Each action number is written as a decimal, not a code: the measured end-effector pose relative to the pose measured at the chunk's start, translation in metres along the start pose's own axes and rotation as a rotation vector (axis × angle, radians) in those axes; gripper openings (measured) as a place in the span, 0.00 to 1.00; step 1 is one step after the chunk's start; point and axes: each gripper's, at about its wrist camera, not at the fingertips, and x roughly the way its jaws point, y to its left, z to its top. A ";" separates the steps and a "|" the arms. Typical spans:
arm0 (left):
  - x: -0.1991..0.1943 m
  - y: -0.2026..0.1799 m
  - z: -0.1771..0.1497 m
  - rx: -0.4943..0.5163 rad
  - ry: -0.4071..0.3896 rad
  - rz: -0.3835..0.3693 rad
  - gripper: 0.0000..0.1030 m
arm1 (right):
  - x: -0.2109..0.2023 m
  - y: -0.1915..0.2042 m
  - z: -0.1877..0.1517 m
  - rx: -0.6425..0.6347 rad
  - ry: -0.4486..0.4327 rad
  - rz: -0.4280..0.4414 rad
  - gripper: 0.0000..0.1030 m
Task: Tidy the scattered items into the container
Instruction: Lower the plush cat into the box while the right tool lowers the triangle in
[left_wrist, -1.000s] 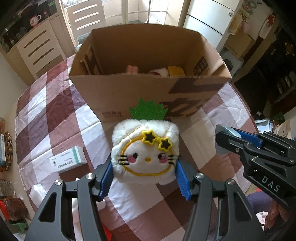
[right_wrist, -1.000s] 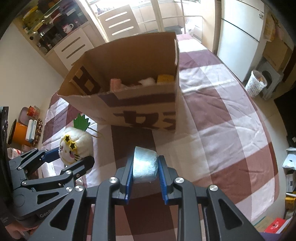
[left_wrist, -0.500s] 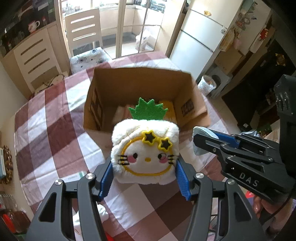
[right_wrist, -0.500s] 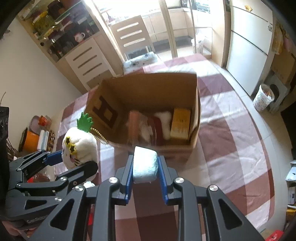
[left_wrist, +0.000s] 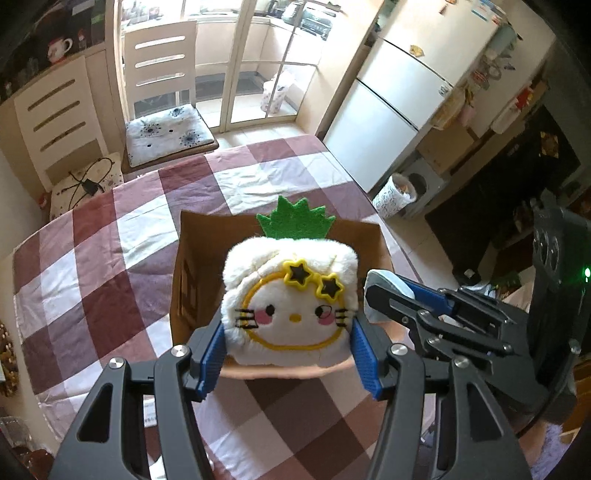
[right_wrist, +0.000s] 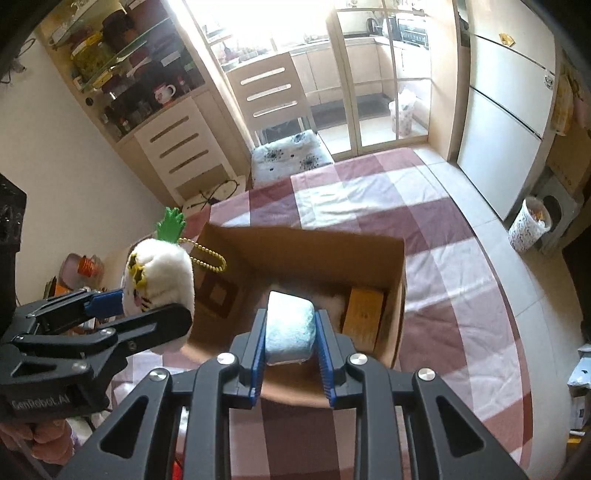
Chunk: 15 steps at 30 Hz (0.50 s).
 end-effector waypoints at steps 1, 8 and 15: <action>0.005 0.004 0.005 -0.011 0.003 -0.001 0.59 | 0.004 -0.001 0.005 -0.001 -0.001 -0.006 0.24; 0.043 0.029 0.010 -0.082 0.032 -0.030 0.59 | 0.043 -0.006 0.016 -0.003 0.036 -0.001 0.24; 0.068 0.041 -0.006 -0.079 0.062 0.017 0.59 | 0.081 -0.009 0.000 -0.015 0.110 0.011 0.24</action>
